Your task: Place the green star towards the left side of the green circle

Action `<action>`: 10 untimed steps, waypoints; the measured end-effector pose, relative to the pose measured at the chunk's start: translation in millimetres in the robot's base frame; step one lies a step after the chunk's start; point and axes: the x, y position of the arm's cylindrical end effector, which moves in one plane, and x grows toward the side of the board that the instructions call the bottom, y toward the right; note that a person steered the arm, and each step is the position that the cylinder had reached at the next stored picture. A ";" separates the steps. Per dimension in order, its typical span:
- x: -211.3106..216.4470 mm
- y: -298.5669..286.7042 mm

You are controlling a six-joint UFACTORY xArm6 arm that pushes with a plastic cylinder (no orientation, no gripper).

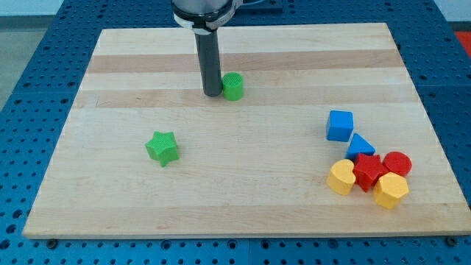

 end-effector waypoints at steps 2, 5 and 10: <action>22.1 -14.7; 50.9 -150.1; 83.4 -85.5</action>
